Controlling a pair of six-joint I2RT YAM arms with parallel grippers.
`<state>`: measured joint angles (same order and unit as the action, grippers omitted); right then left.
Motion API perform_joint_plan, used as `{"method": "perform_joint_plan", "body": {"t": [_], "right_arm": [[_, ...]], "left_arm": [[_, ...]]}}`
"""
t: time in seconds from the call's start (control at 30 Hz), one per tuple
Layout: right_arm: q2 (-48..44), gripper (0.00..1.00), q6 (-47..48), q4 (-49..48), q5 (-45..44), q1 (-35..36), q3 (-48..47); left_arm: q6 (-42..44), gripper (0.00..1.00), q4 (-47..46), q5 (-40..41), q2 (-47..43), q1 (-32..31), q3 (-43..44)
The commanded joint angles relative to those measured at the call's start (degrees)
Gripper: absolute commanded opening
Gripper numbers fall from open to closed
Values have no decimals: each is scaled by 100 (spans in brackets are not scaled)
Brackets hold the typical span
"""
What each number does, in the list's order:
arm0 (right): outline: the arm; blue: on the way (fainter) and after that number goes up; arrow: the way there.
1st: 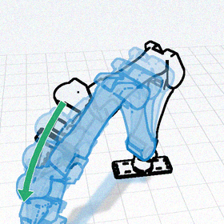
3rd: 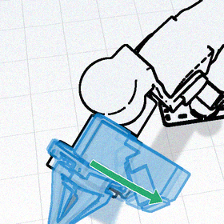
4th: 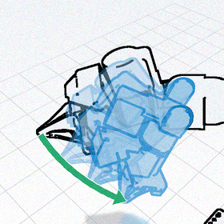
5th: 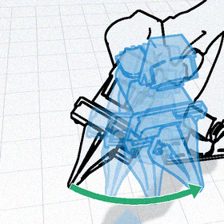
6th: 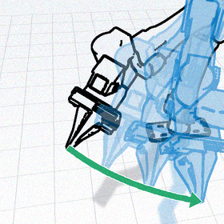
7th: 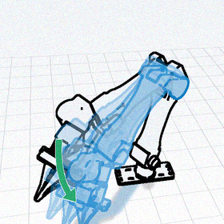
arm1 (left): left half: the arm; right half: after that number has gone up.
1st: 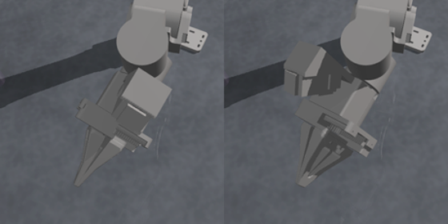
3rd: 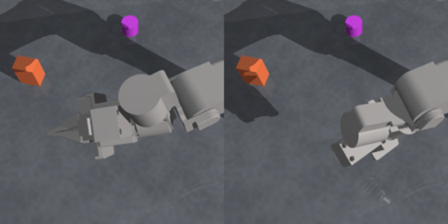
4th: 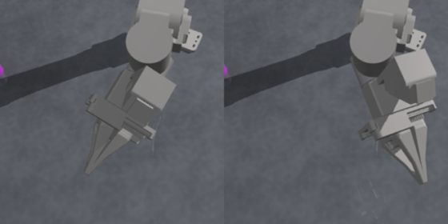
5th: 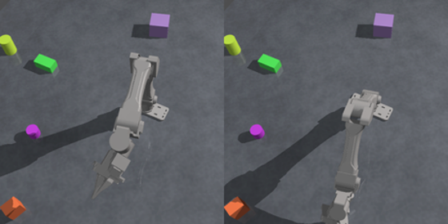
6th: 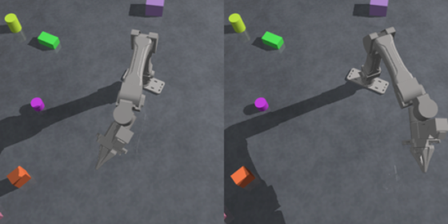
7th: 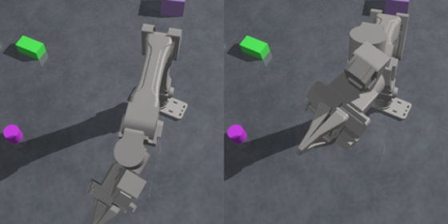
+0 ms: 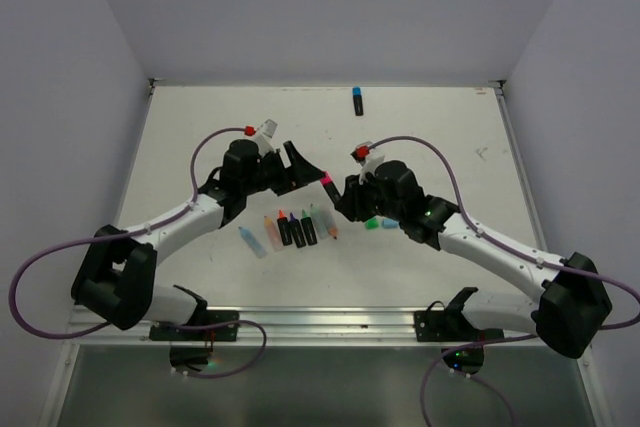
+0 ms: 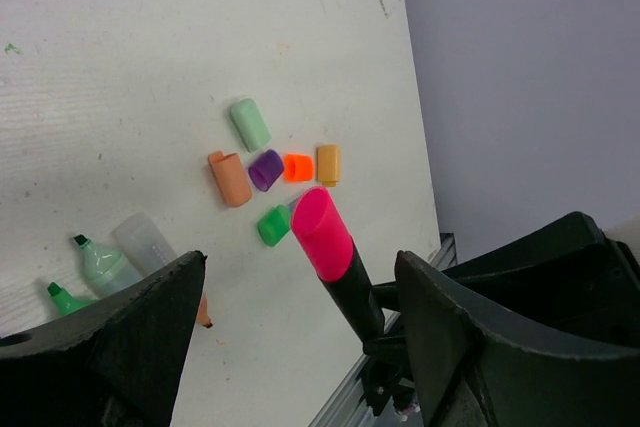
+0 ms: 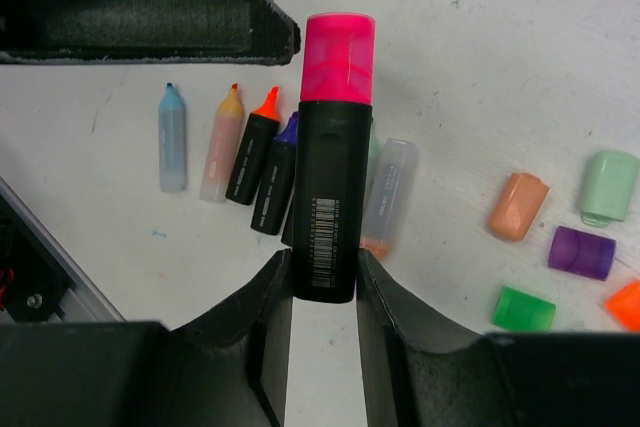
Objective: Open the pen caps
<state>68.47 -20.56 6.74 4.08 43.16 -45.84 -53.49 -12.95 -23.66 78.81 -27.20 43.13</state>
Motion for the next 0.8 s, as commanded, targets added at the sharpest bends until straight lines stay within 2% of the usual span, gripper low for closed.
{"method": "perform_joint_plan", "body": {"t": [0.0, 0.5, 0.77], "right_arm": [[-246, 0, -124, -15, 41, 96, 58], [88, 0, -168, -340, 41, 378, 23], [263, 0, -150, -472, 6, 413, -30]], "left_arm": [[-143, 79, -375, -235, 108, 66, 11], [-715, 74, -1350, -868, 451, 66, -297], [-1014, 64, -1966, -1123, 601, 66, -490]]}}
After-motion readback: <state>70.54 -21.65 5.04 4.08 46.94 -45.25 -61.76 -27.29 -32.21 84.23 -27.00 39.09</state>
